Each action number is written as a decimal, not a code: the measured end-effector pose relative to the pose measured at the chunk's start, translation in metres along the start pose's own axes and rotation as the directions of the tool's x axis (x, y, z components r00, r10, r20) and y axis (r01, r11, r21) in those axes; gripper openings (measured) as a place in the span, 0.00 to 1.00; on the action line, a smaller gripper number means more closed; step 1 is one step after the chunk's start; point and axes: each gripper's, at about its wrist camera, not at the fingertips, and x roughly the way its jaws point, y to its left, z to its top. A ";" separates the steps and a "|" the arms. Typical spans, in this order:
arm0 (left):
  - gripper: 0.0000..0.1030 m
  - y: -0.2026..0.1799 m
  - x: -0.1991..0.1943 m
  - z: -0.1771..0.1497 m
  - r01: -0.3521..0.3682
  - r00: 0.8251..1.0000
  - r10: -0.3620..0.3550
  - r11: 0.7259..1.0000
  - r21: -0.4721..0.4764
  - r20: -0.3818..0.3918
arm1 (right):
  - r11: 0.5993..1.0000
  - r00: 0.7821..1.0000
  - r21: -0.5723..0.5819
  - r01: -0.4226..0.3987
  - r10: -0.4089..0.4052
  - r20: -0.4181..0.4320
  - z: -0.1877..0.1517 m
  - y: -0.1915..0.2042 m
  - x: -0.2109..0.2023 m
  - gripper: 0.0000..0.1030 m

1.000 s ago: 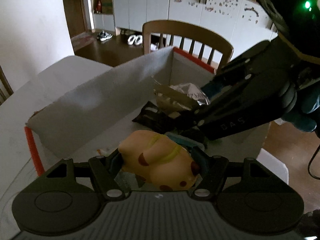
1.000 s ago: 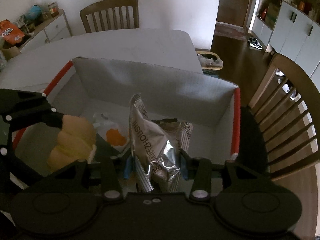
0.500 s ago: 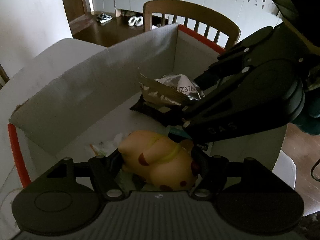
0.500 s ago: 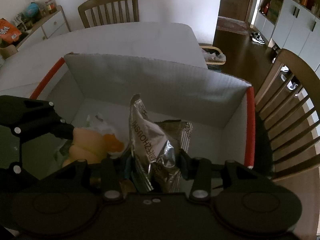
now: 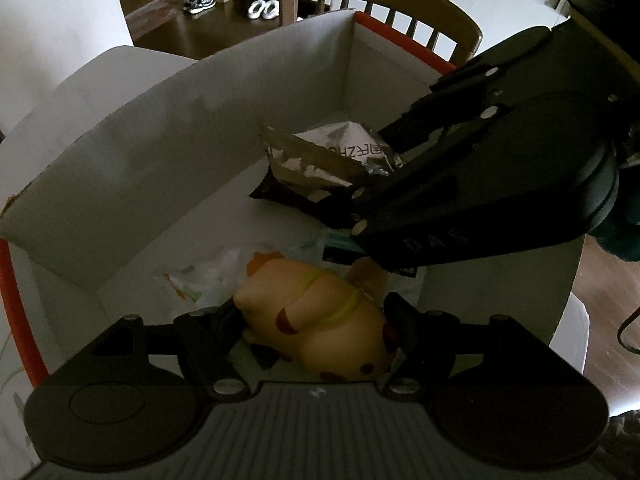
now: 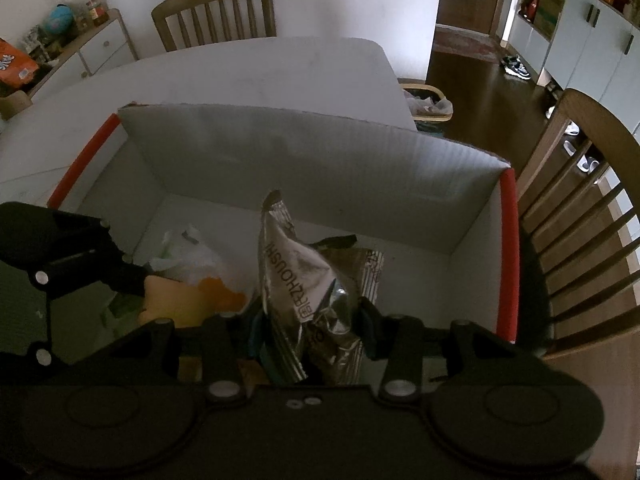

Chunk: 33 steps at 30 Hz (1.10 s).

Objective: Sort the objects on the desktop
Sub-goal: 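Open the right tool to drop the foil bag while the left tool releases the plush toy into the box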

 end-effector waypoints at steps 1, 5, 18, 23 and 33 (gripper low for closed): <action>0.73 0.000 -0.001 -0.001 0.001 1.000 -0.001 1.000 0.004 0.002 | 1.000 1.000 0.000 0.001 -0.001 0.000 0.000 0.000 0.000 0.45; 0.80 -0.001 -0.005 0.000 0.010 1.000 -0.010 1.000 0.001 0.017 | 1.000 1.000 0.004 -0.001 0.000 0.009 0.001 -0.001 -0.004 0.56; 0.87 0.000 -0.040 -0.010 0.025 0.991 -0.017 0.998 -0.057 0.135 | 0.999 0.996 0.004 -0.036 0.036 0.087 0.001 0.004 -0.045 0.63; 0.87 -0.002 -0.055 -0.017 0.021 0.983 -0.006 0.997 -0.080 0.182 | 0.999 0.992 0.004 -0.053 0.052 0.114 0.001 0.006 -0.061 0.64; 0.87 -0.005 -0.090 -0.039 0.022 0.961 0.008 0.994 -0.104 0.276 | 0.998 0.986 -0.006 -0.070 0.070 0.150 -0.008 0.018 -0.092 0.64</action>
